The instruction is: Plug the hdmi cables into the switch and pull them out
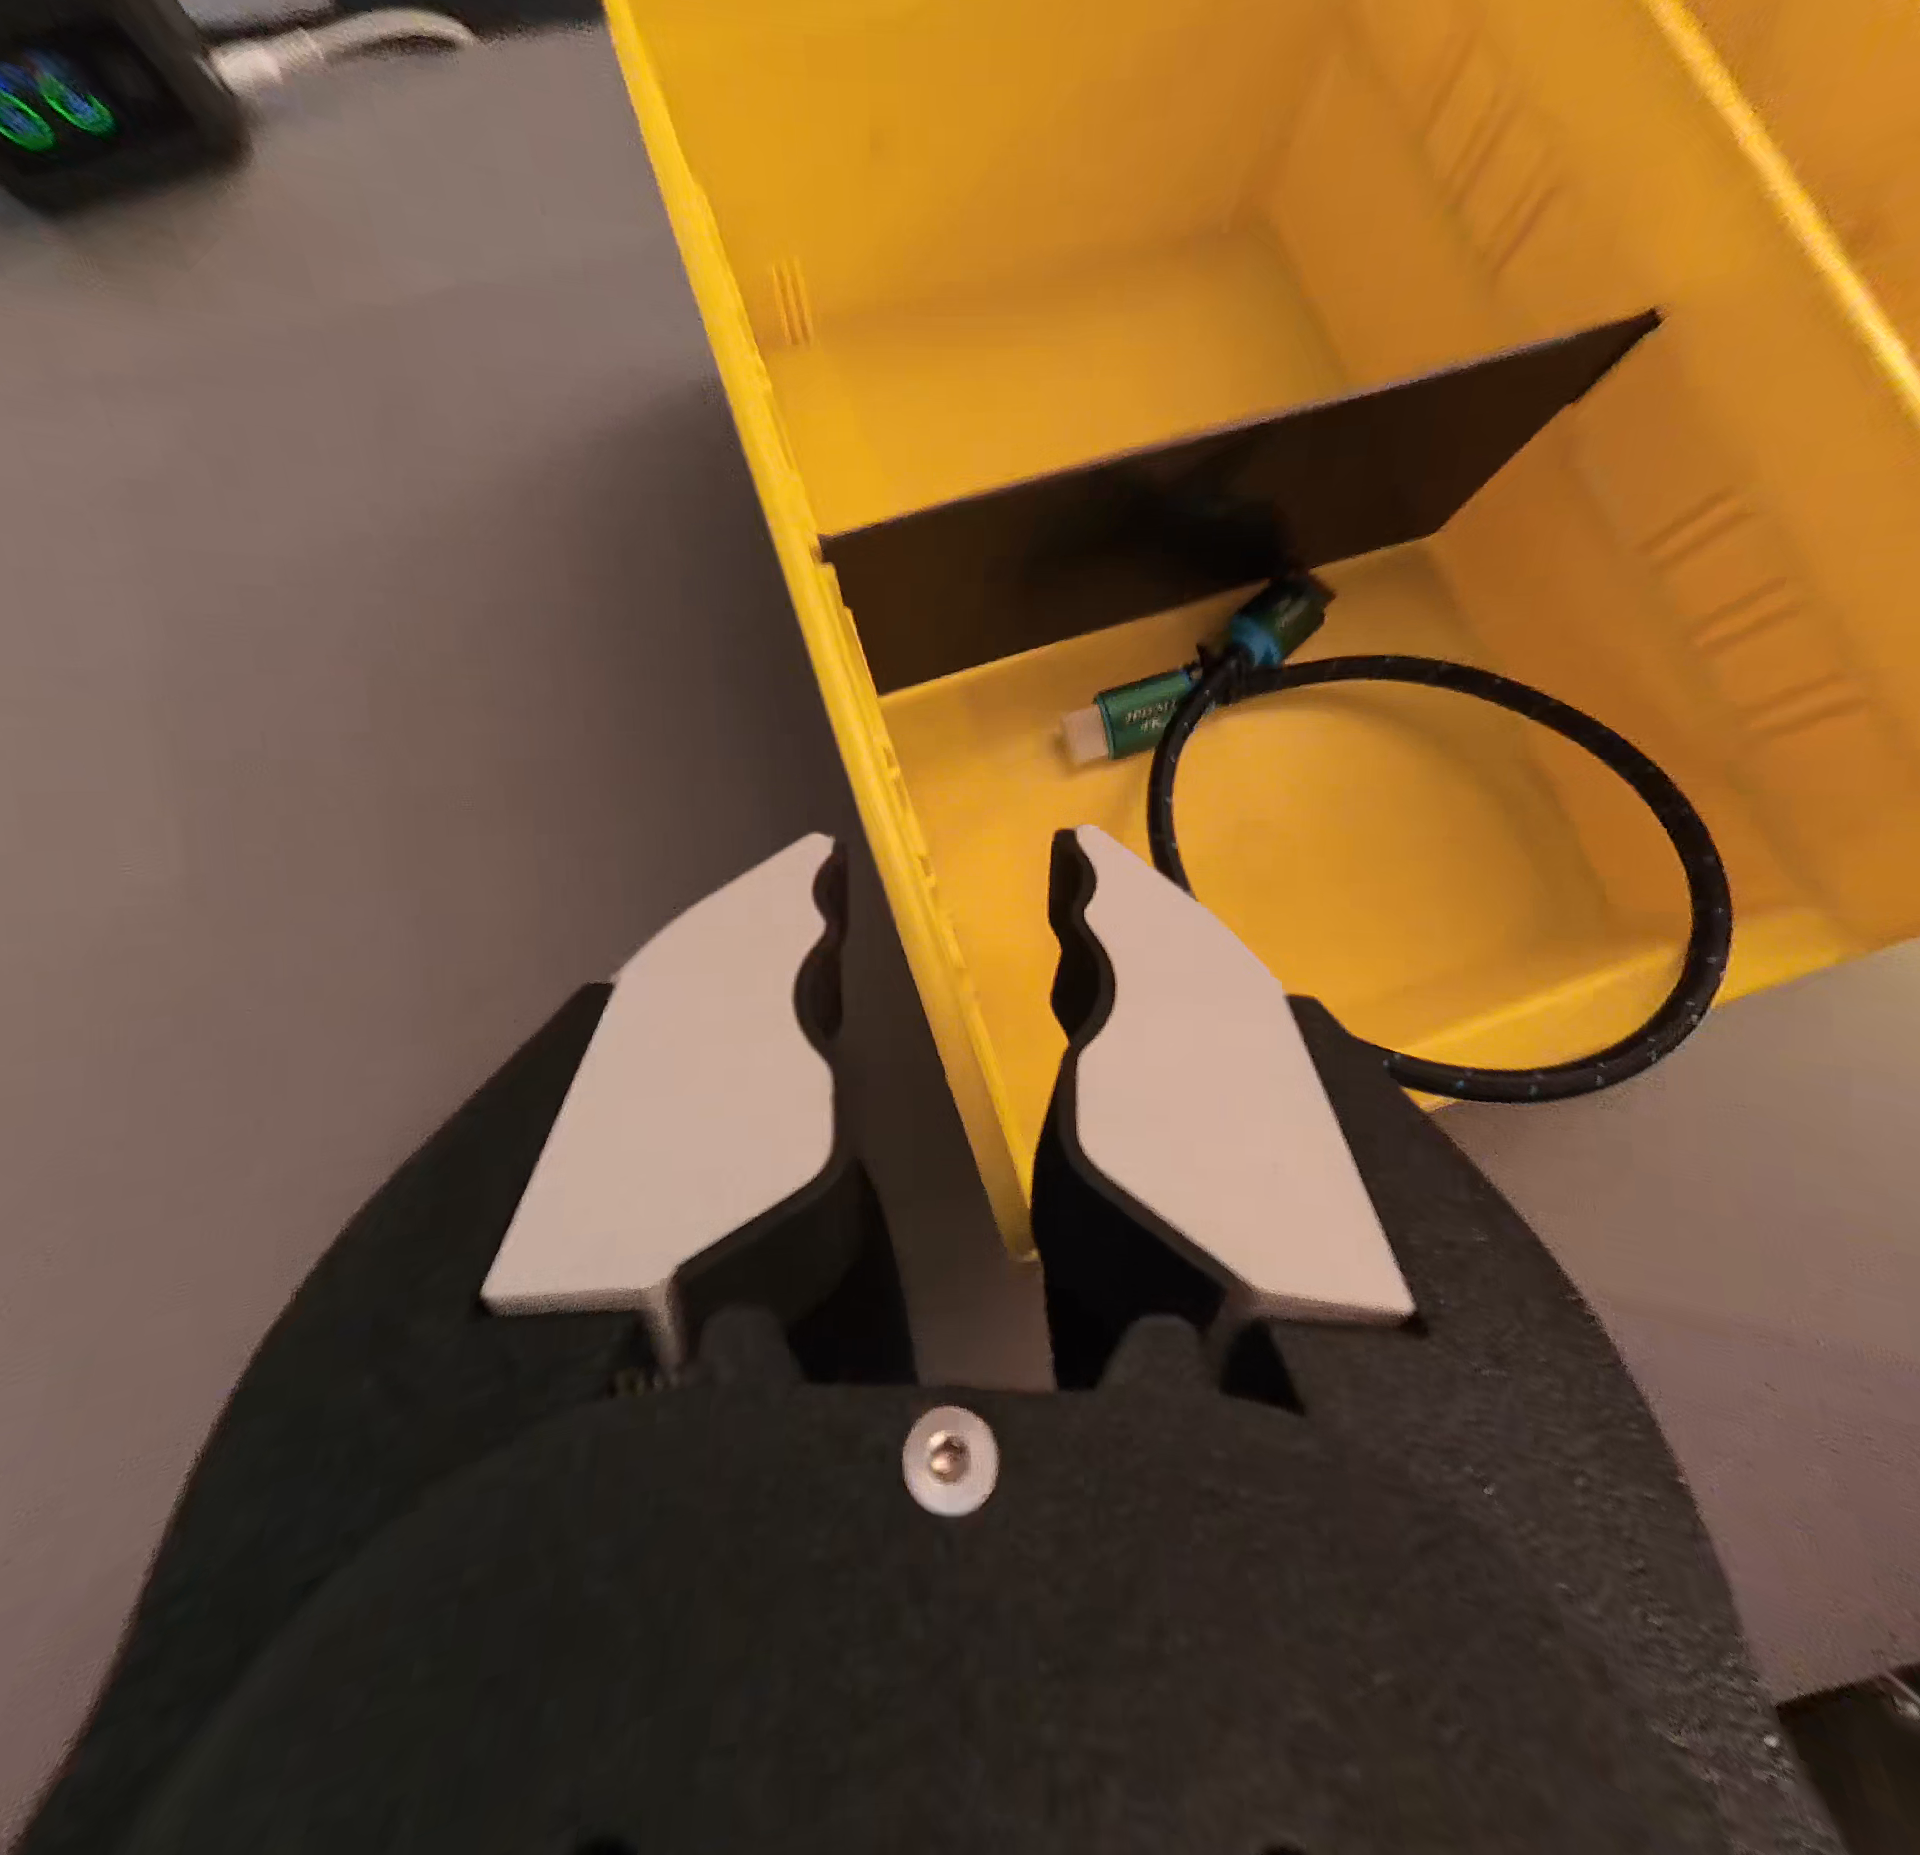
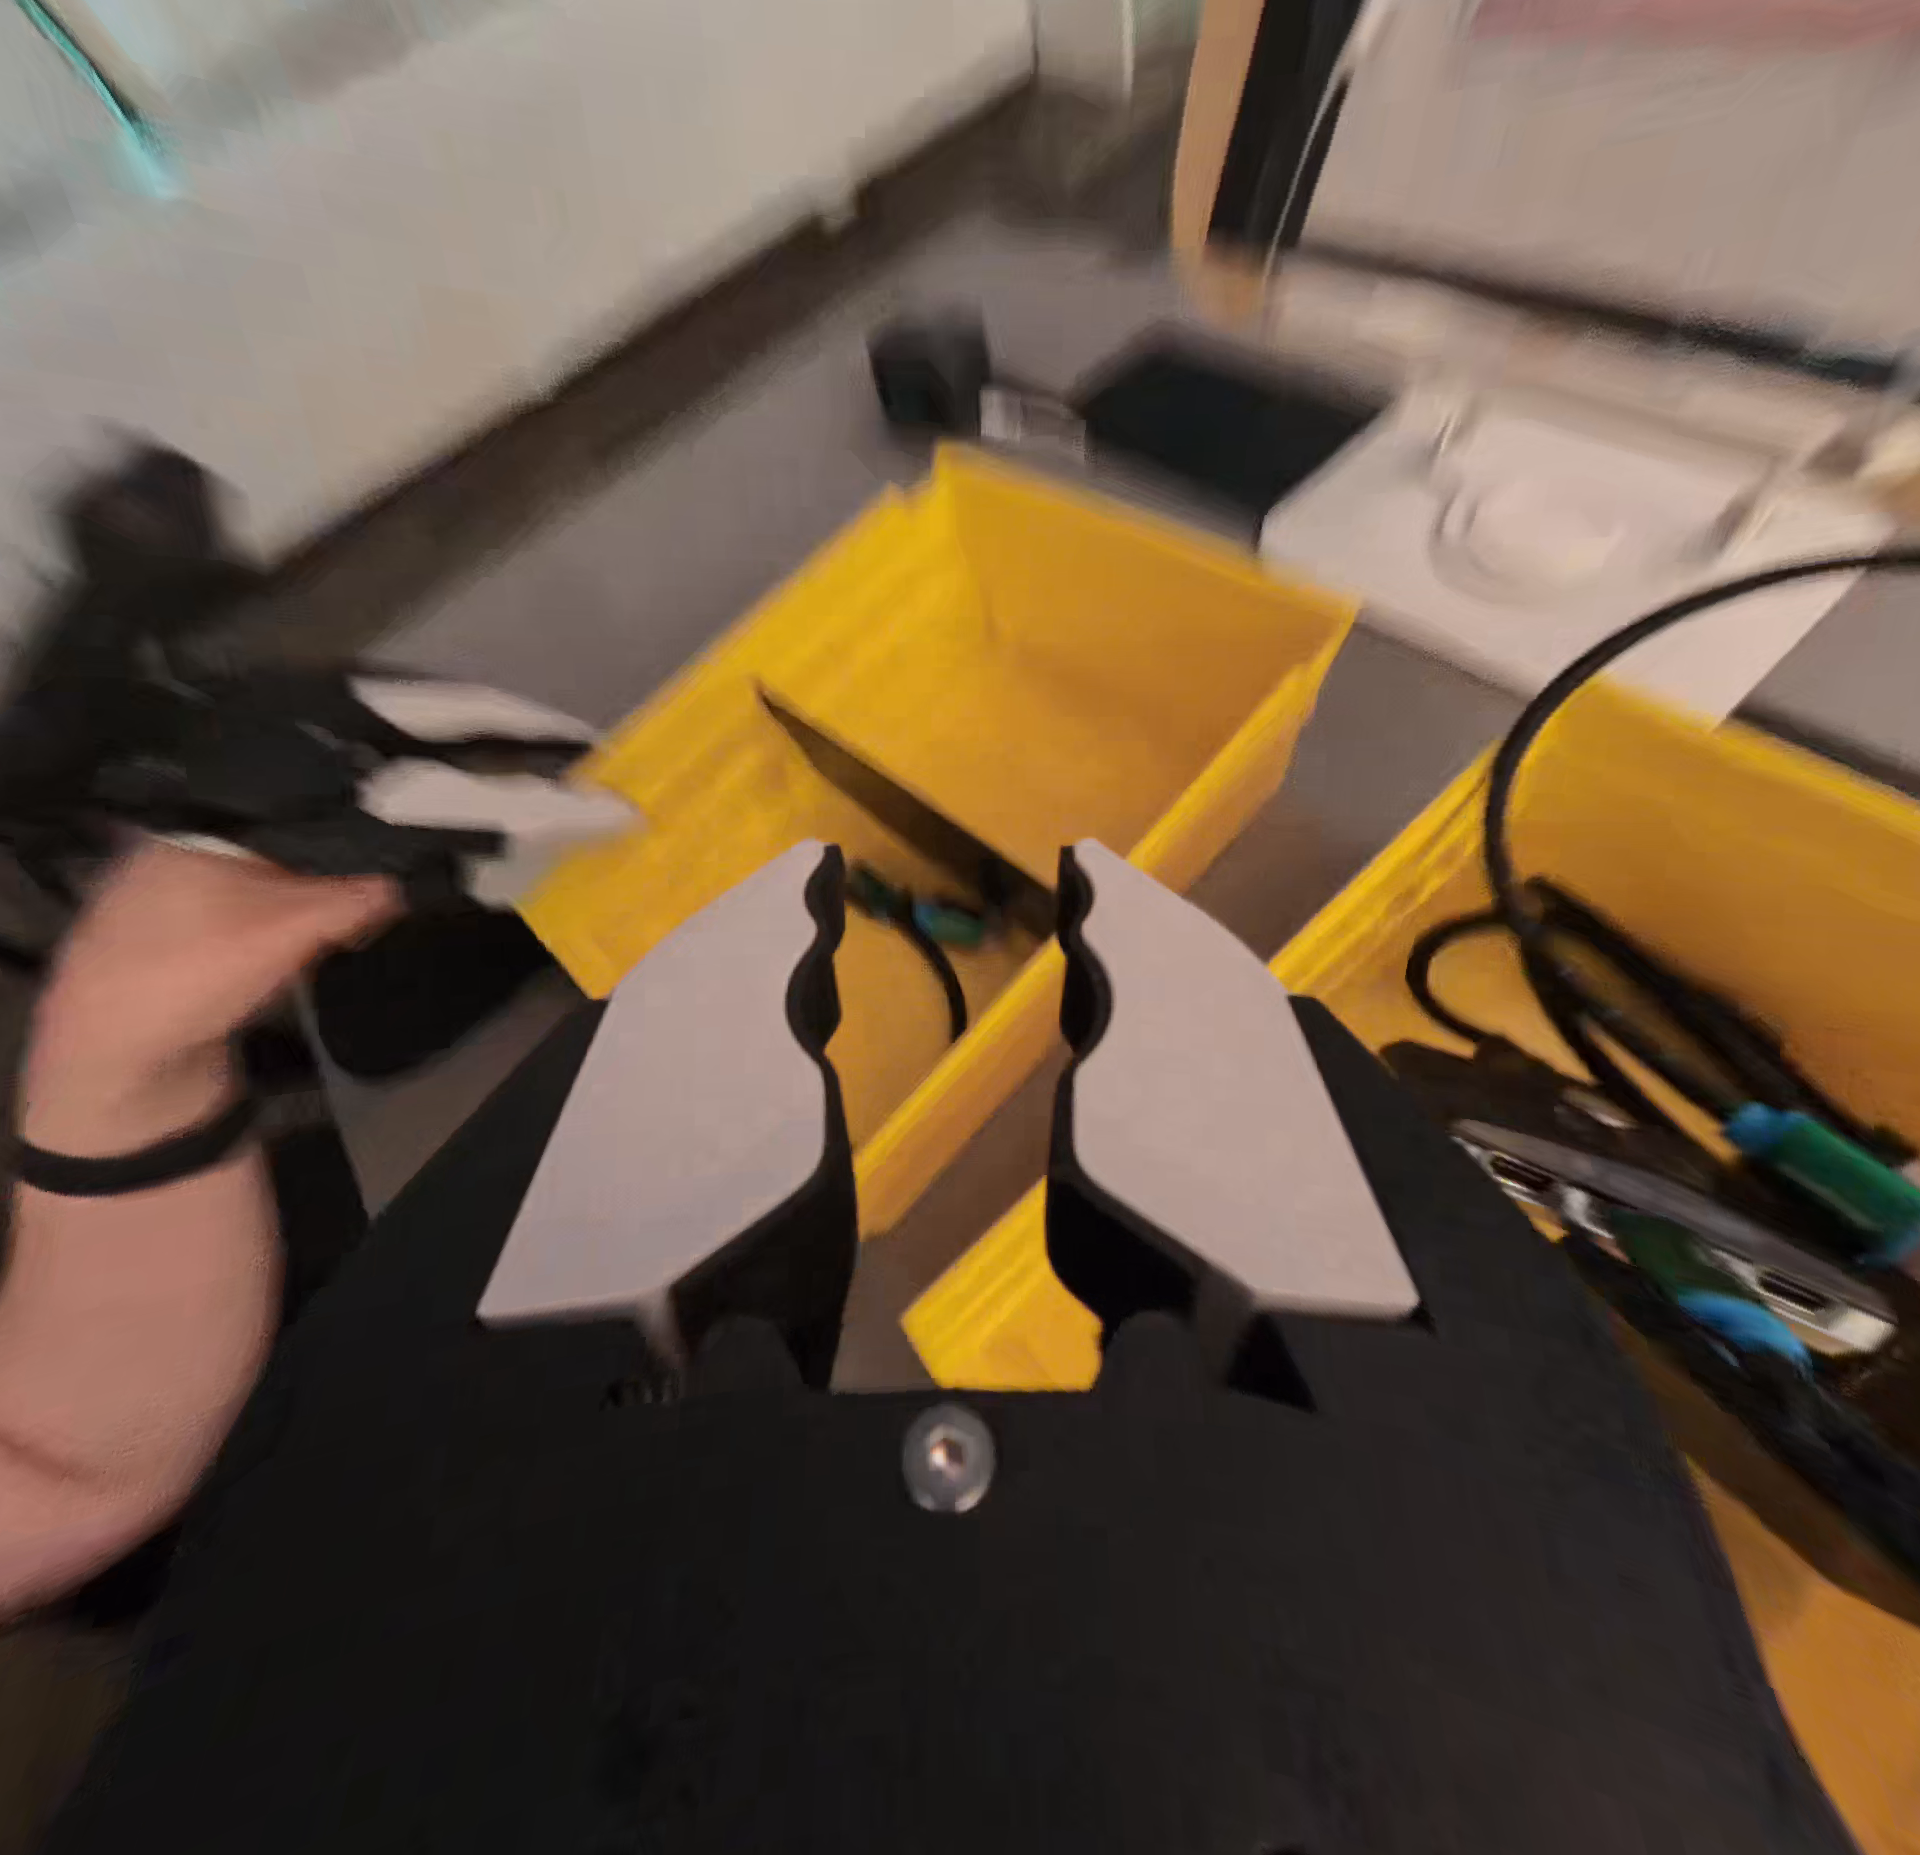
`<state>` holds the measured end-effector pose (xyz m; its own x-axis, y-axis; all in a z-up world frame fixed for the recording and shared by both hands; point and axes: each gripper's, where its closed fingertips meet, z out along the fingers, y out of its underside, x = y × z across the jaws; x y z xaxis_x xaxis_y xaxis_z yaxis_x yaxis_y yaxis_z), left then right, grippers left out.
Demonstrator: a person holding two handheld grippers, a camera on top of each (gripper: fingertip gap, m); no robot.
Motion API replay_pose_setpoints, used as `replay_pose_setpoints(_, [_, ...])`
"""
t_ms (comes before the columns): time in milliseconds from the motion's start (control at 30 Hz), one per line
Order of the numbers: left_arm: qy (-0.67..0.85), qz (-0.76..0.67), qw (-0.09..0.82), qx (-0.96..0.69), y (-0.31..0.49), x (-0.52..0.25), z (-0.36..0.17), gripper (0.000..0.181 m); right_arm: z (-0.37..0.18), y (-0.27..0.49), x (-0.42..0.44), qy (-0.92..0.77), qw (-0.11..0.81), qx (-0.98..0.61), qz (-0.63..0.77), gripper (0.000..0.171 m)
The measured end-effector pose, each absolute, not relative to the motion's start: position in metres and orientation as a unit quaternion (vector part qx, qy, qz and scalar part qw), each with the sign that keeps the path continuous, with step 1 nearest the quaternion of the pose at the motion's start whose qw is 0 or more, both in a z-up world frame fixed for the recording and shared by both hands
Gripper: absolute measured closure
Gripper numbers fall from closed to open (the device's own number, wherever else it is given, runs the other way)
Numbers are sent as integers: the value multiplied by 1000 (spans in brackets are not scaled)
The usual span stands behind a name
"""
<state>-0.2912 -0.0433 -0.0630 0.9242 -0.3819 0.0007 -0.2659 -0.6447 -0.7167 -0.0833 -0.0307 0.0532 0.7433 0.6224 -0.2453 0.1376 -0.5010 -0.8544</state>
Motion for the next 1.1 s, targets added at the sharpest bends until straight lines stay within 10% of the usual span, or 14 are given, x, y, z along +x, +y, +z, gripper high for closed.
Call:
replay_pose_setpoints(267, [217, -65, 420, -878, -67, -281, -45, 143, -65, -16, -103, -249, 167, -947, 120, 127])
replay_pose_setpoints(1100, [218, -175, 557, -782, -145, -269, 75, 144, -68, 9, -164, -192, -3, -971, 144, 166])
